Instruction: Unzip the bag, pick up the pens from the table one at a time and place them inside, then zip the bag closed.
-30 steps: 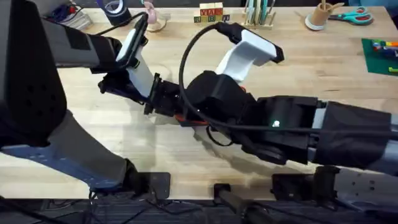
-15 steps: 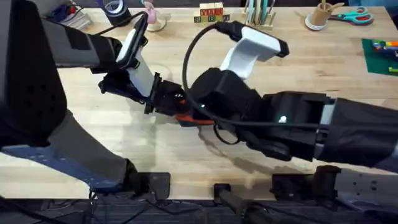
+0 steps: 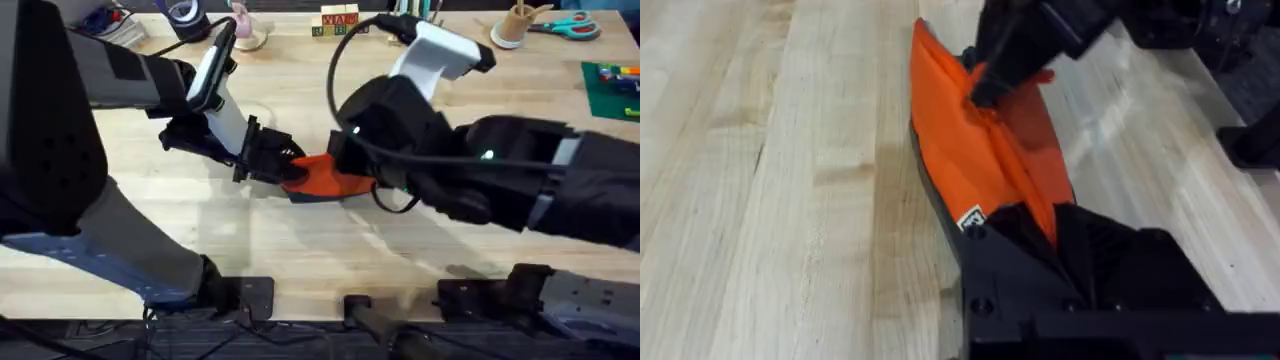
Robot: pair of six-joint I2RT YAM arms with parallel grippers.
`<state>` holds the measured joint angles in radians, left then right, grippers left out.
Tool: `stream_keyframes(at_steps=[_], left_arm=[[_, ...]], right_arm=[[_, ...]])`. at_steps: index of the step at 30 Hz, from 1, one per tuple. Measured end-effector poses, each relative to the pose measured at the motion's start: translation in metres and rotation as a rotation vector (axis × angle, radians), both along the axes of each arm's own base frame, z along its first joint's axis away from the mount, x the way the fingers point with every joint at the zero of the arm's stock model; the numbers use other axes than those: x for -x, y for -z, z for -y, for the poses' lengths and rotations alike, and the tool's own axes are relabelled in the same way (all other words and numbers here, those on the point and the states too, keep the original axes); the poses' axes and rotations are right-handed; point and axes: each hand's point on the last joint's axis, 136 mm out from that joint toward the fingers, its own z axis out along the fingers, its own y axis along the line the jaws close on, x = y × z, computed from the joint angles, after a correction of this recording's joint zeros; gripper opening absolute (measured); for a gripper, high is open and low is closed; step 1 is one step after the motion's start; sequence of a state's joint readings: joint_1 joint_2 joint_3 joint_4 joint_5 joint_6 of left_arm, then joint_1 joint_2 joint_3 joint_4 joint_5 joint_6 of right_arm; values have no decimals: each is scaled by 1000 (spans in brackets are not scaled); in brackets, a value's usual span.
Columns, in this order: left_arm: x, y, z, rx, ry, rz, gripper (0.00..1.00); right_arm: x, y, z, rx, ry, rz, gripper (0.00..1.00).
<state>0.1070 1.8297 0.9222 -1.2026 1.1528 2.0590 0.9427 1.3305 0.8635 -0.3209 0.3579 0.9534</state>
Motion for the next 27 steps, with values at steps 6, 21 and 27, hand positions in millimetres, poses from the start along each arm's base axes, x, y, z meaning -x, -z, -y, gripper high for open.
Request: stream_keyframes(at_steps=[6,21,27], left_arm=[[-2,-1,1,10,-6,8,42],[-4,-2,1,16,-11,20,42],[-4,-2,3,21,-4,27,42]], right_arm=[[-17,1,25,38,33,-4,29],[-46,11,92,101,142,-74,30],[-51,13,104,78,172,-100,29]])
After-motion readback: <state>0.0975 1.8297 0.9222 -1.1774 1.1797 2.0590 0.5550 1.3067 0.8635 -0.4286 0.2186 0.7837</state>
